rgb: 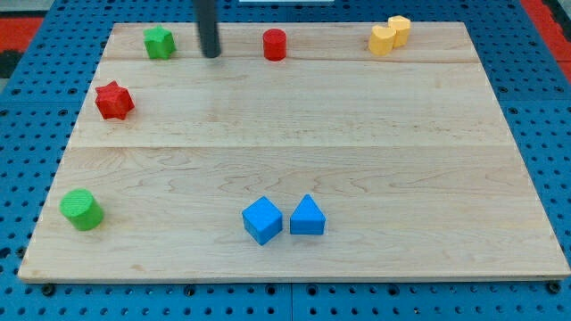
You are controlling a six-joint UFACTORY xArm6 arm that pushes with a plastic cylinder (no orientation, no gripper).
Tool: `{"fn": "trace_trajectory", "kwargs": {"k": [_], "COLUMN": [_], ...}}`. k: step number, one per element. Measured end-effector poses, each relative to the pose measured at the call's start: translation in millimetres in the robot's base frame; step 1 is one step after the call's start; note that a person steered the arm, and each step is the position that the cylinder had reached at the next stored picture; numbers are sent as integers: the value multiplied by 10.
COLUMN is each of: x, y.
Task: Move the red circle towards the center of the board
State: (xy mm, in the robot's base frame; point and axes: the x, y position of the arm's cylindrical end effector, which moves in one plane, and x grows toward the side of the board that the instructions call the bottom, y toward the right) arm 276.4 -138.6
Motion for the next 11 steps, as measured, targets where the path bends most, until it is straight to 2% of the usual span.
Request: {"fn": "trace_trajectory", "kwargs": {"k": [1, 2, 3, 6, 7, 9, 11], "x": [-370, -479, -429, -459, -290, -1, 53], "y": [13, 744, 1462, 2131, 2292, 1086, 1731]}}
